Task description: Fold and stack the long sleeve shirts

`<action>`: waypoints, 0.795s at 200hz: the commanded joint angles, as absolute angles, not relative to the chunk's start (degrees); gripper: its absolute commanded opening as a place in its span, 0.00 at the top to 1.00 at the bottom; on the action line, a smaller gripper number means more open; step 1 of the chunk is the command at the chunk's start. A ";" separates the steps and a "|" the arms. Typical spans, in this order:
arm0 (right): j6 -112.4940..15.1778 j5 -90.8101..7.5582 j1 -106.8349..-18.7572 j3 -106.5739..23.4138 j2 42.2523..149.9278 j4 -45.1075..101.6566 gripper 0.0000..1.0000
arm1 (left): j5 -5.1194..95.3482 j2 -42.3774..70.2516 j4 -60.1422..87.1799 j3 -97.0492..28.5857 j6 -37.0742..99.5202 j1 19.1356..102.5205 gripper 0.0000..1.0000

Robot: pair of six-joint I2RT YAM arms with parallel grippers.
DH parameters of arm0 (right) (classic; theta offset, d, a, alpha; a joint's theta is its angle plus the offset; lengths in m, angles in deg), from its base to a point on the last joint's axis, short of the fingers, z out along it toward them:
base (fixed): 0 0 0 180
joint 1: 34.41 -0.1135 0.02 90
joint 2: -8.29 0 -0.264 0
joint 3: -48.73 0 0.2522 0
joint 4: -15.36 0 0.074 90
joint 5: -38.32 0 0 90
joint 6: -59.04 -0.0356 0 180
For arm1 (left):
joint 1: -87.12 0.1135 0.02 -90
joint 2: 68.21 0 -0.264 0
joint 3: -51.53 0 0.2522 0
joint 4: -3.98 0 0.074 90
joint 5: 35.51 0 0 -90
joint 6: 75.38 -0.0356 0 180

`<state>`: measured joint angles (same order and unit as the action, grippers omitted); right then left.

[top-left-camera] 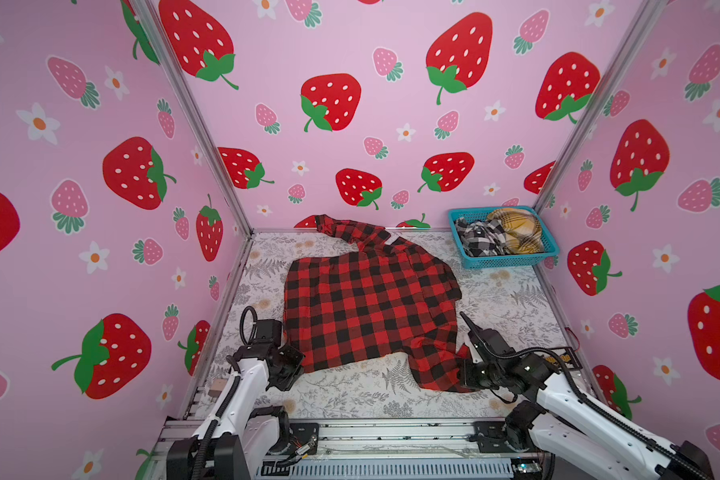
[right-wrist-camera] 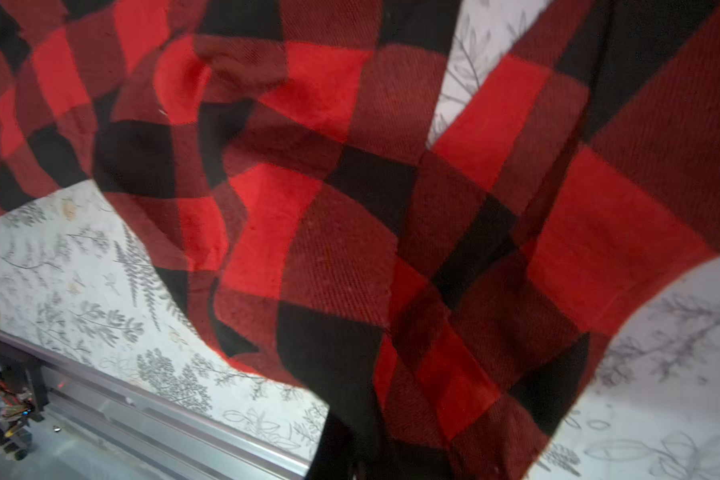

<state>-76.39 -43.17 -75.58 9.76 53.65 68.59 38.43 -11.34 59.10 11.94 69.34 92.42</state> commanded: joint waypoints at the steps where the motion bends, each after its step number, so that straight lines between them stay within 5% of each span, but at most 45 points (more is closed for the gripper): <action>1: -76.81 -41.53 -75.55 8.91 53.69 69.72 1.00 | 39.30 -12.54 63.59 10.17 71.07 92.13 1.00; 68: -74.55 -46.12 -75.11 -6.38 54.81 69.94 1.00 | 38.64 -15.43 66.37 0.15 72.98 92.22 1.00; 106: -69.01 -43.30 -71.46 -19.34 70.01 63.81 1.00 | 37.48 -8.83 61.62 -7.97 72.83 95.13 1.00; 159: -60.44 -39.29 -59.18 -41.28 98.84 59.23 1.00 | 33.54 13.93 48.63 -18.22 73.72 100.39 1.00</action>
<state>-66.27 -40.91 -64.24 -31.79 87.16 61.90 35.79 4.22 56.55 -12.88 72.07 99.15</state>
